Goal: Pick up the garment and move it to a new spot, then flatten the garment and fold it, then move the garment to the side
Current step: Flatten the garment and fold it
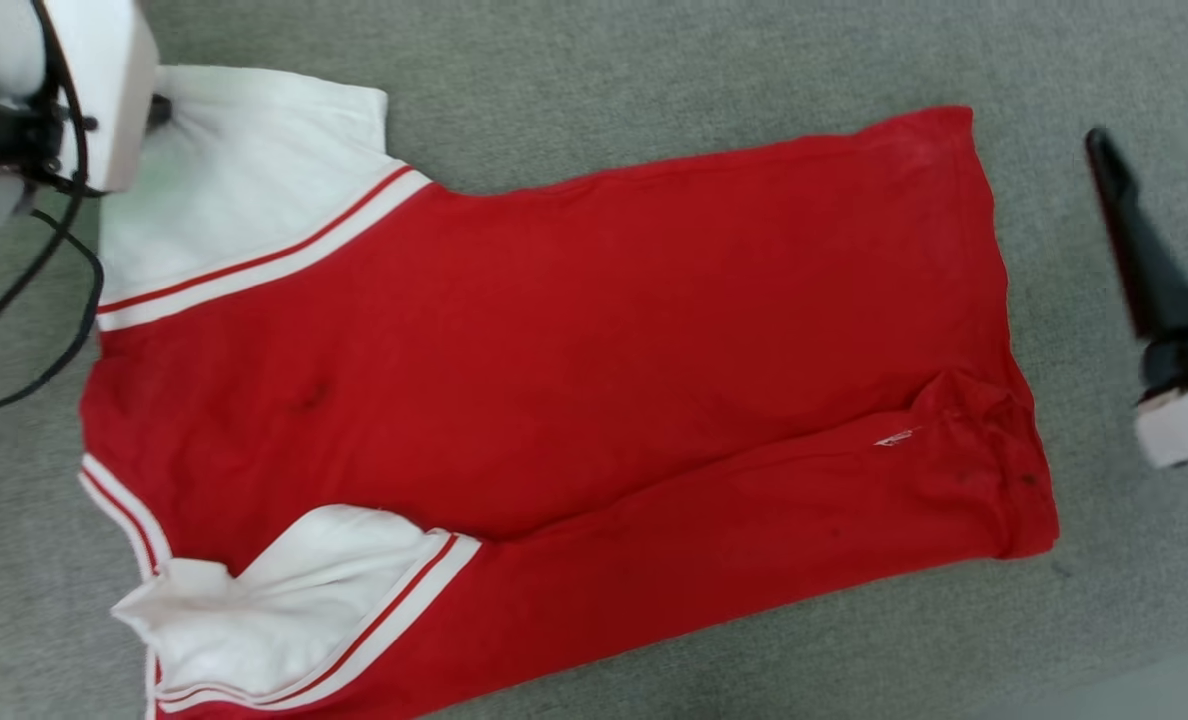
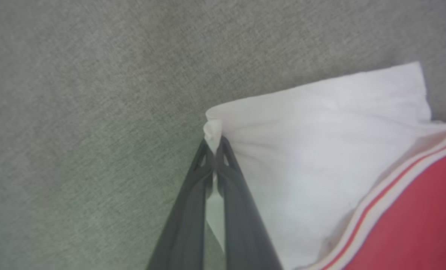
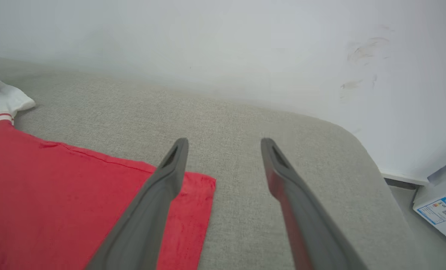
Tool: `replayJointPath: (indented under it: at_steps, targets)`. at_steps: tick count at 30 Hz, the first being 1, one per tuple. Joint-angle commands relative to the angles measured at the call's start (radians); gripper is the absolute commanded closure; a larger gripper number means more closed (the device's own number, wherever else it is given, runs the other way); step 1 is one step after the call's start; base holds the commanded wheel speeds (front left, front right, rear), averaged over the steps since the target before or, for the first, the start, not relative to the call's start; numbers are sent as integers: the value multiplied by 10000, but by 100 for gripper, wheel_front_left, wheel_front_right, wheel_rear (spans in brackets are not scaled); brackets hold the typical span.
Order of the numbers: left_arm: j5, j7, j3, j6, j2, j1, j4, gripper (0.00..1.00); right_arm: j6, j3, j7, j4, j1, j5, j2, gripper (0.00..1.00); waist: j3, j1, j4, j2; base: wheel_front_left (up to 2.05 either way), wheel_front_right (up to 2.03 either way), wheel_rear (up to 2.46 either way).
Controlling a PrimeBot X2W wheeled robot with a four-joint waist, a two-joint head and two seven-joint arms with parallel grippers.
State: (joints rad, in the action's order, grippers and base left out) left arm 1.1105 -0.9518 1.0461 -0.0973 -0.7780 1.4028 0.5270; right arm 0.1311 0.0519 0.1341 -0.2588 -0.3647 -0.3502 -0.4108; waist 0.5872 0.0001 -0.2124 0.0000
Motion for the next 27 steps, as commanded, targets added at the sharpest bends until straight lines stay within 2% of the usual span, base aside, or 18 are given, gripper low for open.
replayJointPath:
  at_steps: [1, 7, 11, 14, 17, 21, 27]
  targets:
    - [-79, 71, 76, -55, 29, -200, -8, 100, -7, 37, 223, 29, -283, -114, -271, 0, -172, -1, 156, 0, 0, 0, 0]
    - [-102, 828, 113, -240, 280, -215, -457, 100, -7, 1085, 2837, 569, -1663, -1338, -2033, 0, -607, -1, 566, 0, 0, 0, 0]
    - [-167, 1160, 329, -306, 295, -306, -967, 100, -5, 2538, 5236, 1163, -2853, -2494, -3285, 0, -746, -1, 822, 0, 0, 0, 0]
    - [-209, 1330, 494, -311, 300, -286, -1369, 100, -9, 3488, 6848, 1635, -3830, -3375, -3912, 0, -720, -1, 1041, 0, 0, 0, 0]
    - [-217, 1483, 641, -320, 344, -163, -1759, 100, -7, 4163, 8032, 2328, -4671, -3938, -4079, 0, -601, -1, 1271, 0, 0, 0, 0]
    - [-261, 1727, 810, -322, 398, 56, -2132, 100, -7, 4739, 8951, 3403, -5581, -4157, -3865, 0, -402, -1, 1549, 0, 0, 0, 0]
    - [-214, 1987, 1052, -318, 456, 409, -2483, 100, -7, 5290, 8863, 4856, -6153, -4035, -3249, 0, -132, -1, 1853, 0, 0, 0, 0]
